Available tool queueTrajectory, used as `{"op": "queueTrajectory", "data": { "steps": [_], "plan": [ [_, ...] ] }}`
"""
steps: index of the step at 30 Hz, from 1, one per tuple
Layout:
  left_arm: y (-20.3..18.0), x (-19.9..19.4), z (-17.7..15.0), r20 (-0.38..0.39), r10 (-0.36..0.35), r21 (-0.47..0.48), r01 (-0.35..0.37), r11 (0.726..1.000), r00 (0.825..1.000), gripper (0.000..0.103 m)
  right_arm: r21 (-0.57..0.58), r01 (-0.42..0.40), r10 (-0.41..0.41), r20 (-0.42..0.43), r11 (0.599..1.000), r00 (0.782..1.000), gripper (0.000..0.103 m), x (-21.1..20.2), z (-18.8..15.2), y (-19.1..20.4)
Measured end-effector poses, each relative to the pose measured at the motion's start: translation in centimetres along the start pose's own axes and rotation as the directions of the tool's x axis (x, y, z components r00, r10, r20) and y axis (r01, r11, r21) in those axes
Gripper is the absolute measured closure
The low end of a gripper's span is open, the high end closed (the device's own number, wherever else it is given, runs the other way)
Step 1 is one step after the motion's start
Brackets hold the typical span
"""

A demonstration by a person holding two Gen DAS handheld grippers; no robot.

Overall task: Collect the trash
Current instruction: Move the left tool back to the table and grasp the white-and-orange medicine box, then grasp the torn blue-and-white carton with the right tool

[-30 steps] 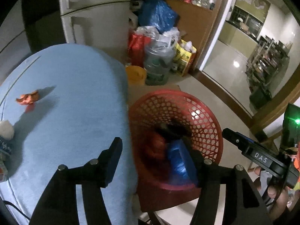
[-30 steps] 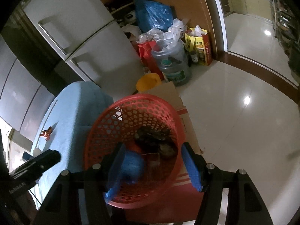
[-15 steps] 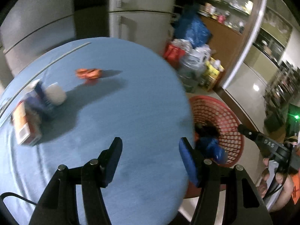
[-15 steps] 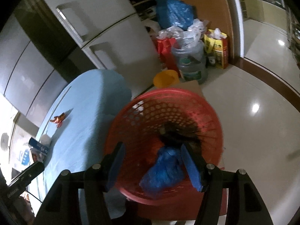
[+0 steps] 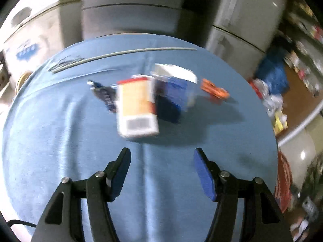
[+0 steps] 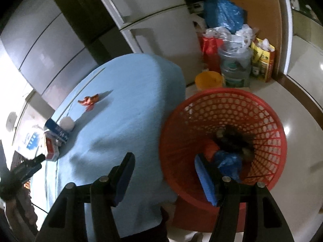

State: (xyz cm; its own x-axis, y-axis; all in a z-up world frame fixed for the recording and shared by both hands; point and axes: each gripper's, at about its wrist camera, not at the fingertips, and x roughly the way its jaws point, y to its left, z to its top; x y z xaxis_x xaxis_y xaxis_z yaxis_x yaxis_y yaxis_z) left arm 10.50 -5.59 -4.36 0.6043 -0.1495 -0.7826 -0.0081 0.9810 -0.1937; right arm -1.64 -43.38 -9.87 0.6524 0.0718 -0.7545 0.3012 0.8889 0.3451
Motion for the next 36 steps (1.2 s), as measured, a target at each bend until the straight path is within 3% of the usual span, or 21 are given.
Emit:
{"op": "queueTrajectory", "data": {
  "steps": [4, 15, 16, 17, 18, 36],
  "plan": [
    [1.7, 1.3, 1.3, 0.007, 0.007, -0.04, -0.007, 0.999, 1.0, 0.036, -0.018, -0.002, 0.002, -0.005, 1.0, 1.0, 0.037, 0.2, 0.0, 1.0],
    [1.9, 4.8, 3.0, -0.014, 0.023, -0.067, -0.024, 0.997, 1.0, 0.036, -0.097, -0.025, 0.022, -0.025, 0.995, 0.999, 0.037, 0.6, 0.1, 4.2],
    [1.9, 5.1, 3.1, -0.016, 0.027, -0.065, -0.028, 0.997, 1.0, 0.038, -0.109, -0.031, 0.028, -0.026, 0.994, 0.999, 0.037, 0.7, 0.2, 4.8],
    [2.0, 5.2, 3.1, -0.016, 0.028, -0.063, -0.029, 0.998, 0.999, 0.054, -0.125, -0.04, 0.037, -0.027, 0.991, 0.999, 0.037, 0.8, 0.3, 5.5],
    [2.1, 5.4, 3.2, -0.023, 0.034, -0.055, -0.035, 0.998, 0.999, 0.053, -0.141, -0.049, 0.046, -0.027, 0.989, 0.999, 0.037, 1.0, 0.4, 6.4],
    [6.4, -0.3, -1.0, 0.025, 0.084, -0.059, -0.083, 0.995, 0.996, 0.054, -0.376, -0.226, 0.21, -0.083, 0.898, 0.974, 0.037, 5.9, 0.4, 22.5]
  ]
}}
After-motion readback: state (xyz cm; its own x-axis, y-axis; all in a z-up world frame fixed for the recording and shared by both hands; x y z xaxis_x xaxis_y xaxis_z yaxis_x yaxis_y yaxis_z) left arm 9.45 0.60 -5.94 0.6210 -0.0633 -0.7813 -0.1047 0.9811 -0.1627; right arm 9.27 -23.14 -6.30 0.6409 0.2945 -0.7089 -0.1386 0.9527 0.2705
